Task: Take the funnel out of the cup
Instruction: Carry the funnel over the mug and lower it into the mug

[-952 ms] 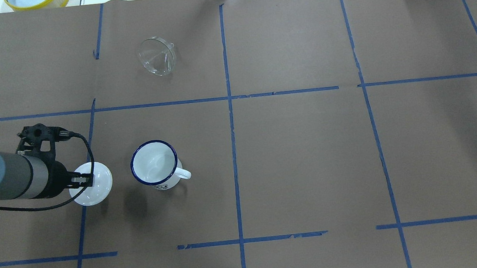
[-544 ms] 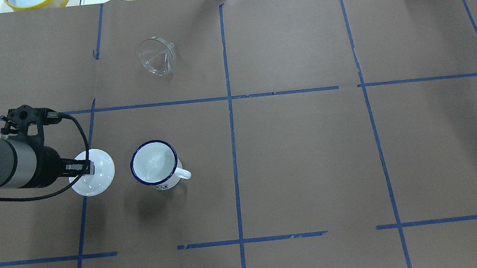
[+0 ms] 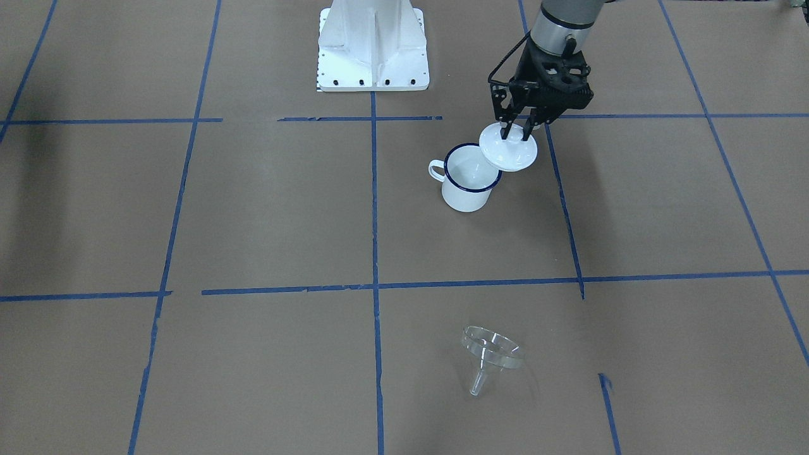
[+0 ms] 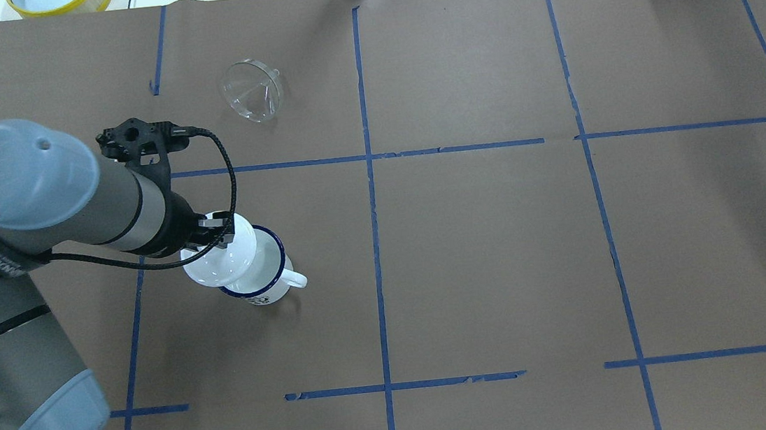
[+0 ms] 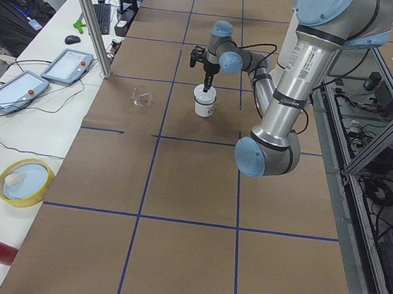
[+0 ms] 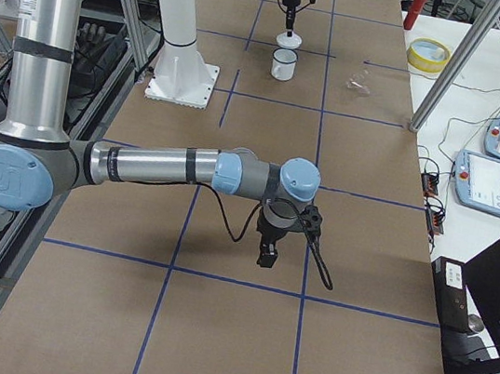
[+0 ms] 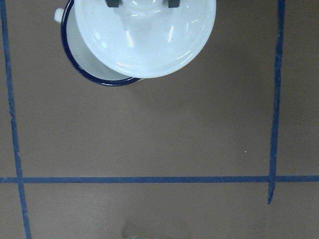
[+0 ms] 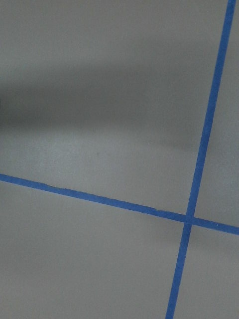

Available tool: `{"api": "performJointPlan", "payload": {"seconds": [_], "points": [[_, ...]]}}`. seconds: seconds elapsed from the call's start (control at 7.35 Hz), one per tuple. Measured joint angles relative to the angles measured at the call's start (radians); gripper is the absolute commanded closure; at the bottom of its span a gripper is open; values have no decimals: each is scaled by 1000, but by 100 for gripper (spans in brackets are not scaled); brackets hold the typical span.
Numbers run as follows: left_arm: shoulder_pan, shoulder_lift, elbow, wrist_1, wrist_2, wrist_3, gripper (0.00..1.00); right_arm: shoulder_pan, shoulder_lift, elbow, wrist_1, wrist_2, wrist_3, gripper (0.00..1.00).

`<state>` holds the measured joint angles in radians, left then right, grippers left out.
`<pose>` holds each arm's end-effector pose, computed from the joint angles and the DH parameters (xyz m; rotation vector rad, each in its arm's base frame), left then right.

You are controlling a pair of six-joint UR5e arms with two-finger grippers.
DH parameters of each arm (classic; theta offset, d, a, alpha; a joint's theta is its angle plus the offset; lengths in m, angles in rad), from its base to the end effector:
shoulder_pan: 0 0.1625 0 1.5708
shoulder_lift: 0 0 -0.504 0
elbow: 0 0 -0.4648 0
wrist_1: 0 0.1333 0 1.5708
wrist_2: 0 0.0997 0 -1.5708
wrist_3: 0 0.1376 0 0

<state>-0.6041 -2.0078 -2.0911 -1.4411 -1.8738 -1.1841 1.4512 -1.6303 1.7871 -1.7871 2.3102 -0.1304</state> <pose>0.4785 -0.4423 0.2545 0.1391 0.8577 -0.0782 -0.0221 -0.5237 0.7004 -0.0529 -0.7410 -0.2164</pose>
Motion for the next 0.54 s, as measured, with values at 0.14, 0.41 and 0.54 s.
{"api": "performJointPlan", "payload": {"seconds": [0.14, 0.41, 0.54], "points": [[3, -38, 45, 12, 0, -15, 100, 0, 0, 0, 0, 0, 0, 0], [5, -59, 88, 16, -1, -22, 100, 0, 0, 0, 0, 0, 0, 0], [7, -60, 95, 17, -1, -23, 100, 0, 0, 0, 0, 0, 0, 0]]}}
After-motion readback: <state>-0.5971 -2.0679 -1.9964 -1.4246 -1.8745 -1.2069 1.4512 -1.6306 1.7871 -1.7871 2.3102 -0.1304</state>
